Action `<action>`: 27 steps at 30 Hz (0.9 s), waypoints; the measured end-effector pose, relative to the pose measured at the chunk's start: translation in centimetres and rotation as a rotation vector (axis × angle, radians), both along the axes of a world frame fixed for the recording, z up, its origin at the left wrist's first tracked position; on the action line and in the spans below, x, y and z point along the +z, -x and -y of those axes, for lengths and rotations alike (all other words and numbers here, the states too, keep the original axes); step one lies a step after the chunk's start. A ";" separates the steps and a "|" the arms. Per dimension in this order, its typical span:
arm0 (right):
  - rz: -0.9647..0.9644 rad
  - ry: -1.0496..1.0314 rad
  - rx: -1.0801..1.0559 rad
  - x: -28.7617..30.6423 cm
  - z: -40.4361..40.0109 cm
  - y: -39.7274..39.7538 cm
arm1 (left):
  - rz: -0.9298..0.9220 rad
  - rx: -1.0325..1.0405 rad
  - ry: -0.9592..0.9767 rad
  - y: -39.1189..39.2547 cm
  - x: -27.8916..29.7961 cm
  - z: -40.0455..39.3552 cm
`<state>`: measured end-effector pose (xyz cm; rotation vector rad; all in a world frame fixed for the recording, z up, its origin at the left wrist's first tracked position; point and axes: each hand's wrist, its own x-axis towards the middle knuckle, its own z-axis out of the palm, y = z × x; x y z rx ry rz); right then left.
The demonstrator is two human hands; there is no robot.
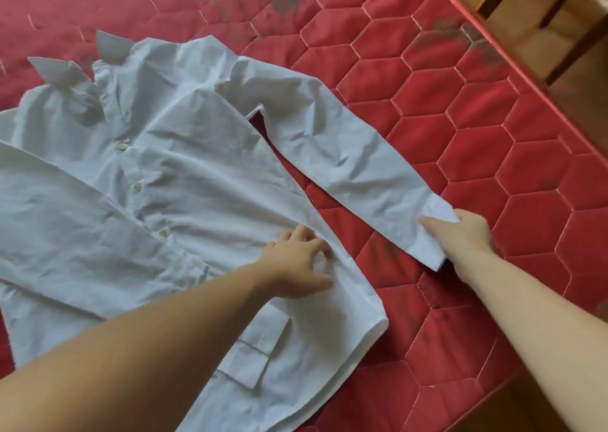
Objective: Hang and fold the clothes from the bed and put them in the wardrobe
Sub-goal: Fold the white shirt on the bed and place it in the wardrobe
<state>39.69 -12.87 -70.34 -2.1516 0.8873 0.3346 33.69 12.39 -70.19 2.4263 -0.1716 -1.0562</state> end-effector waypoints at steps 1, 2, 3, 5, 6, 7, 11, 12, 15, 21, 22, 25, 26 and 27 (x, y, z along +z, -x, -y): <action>0.062 -0.020 0.028 0.6 -0.8 -0.4 | -0.115 0.159 0.127 -0.8 0.6 0.0; 0.141 -0.017 0.080 1.3 -2.1 -0.9 | -0.227 0.348 0.286 -1.6 1.2 -0.2; 0.233 0.000 0.156 2.2 -3.8 -1.2 | -0.311 0.543 0.446 -2.4 1.9 -0.4; 0.430 0.002 0.333 4.6 -8.0 -1.0 | -0.406 0.876 0.708 -4.0 3.1 -1.3; 0.509 -0.023 0.449 5.8 -10.3 -0.4 | -0.448 0.996 0.825 -4.6 3.5 -2.1; 0.559 -0.050 0.606 6.8 -12.5 0.4 | -0.493 1.066 0.929 -5.1 3.9 -3.1; 0.336 -0.177 1.339 8.2 -19.4 5.1 | -0.576 1.047 1.047 -5.1 5.3 -8.0; 0.245 -0.217 1.395 7.8 -20.4 6.0 | -0.575 1.029 0.987 -4.6 5.5 -9.2; 0.062 -0.587 1.076 7.1 -22.0 7.4 | -0.476 1.022 0.921 -3.2 5.7 -13.1; -0.008 -0.574 0.396 3.8 -22.9 4.8 | -0.491 1.289 1.005 0.0 5.6 -22.9; -0.116 -0.637 0.320 3.4 -23.4 4.1 | -0.513 1.293 0.957 0.8 5.4 -23.9; -0.393 -0.802 0.229 2.5 -25.5 1.9 | -0.580 1.302 0.877 2.6 5.2 -26.0; -0.435 -0.859 0.204 2.3 -26.2 1.1 | -0.602 1.310 0.887 3.0 5.1 -26.6; -0.461 -0.921 0.170 2.1 -27.0 0.4 | -0.628 1.310 0.905 3.4 5.0 -27.3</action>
